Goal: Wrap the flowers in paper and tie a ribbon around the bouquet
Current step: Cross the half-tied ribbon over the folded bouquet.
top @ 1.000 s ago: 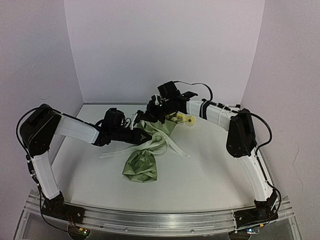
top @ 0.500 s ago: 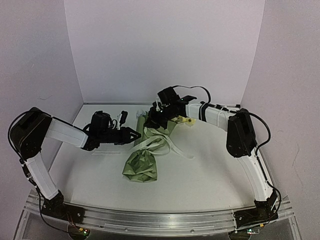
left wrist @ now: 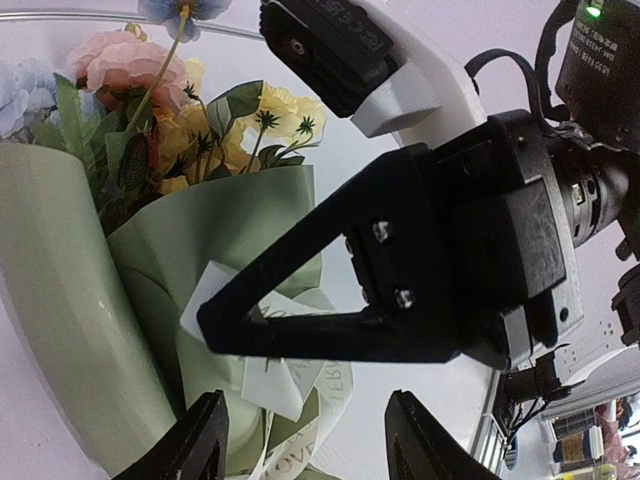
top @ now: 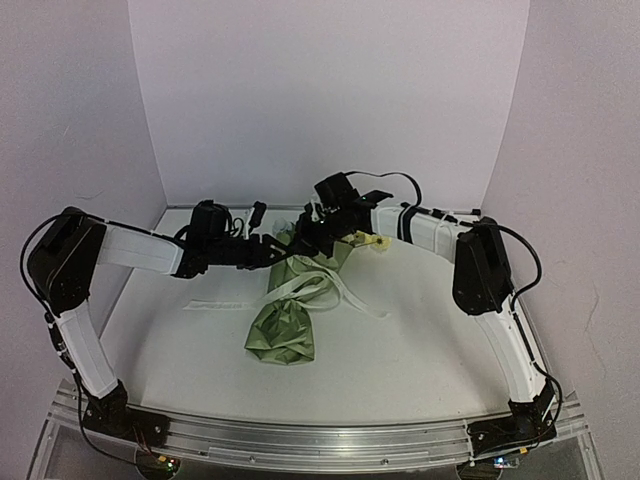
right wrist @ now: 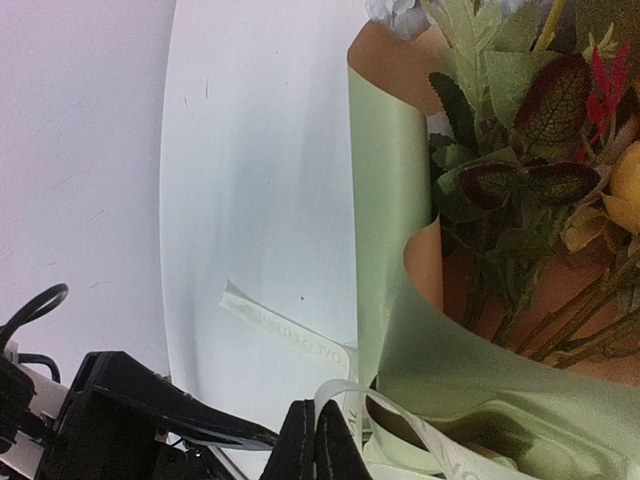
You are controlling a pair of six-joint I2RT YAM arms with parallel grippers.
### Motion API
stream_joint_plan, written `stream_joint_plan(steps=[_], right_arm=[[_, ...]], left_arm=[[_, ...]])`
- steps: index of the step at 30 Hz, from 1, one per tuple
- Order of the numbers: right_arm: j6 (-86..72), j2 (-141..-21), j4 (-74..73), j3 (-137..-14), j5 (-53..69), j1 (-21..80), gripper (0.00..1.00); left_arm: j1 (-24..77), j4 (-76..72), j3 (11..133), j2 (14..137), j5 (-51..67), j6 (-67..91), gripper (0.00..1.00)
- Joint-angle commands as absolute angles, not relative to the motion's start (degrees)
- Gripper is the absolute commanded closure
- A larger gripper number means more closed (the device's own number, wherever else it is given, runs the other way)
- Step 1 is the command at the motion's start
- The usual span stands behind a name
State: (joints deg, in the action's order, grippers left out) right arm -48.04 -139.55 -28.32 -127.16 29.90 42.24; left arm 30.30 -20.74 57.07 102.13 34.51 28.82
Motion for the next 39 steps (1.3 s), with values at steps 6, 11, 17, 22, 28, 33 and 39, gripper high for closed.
stream_joint_plan(steps=[6,11,17,22,28,33,39], right_arm=[[-50.14,-137.99,-27.08,-129.85,31.67,43.07,1.0],[-50.23,-137.43,-26.72,-129.36,31.79,43.24,1.0],[-48.0,-134.8,-26.81,-126.14,30.91,43.24,0.97],[-45.97,-131.84,-26.89,-122.33,29.78,43.24,0.88],[-42.09,-122.8,-26.82,-112.57,23.73,43.28,0.62],[-39.94,-114.62,-26.93,-103.41,18.64,43.36,0.52],[-38.66,-110.94,-27.76,-94.88,15.95,45.91,0.55]], left_arm=[[31.77,-11.51,62.64,104.84,29.33,22.47,0.44],[32.08,-14.09,62.32,105.47,27.35,24.42,0.52],[32.08,-17.08,61.74,106.58,28.4,26.84,0.71],[32.08,-19.77,61.55,107.69,29.33,29.55,0.92],[32.08,-21.79,61.7,108.46,28.93,31.91,1.0],[32.09,-22.49,61.45,108.45,27.5,33.24,1.0],[32.0,-21.85,62.66,108.3,25.81,33.97,1.0]])
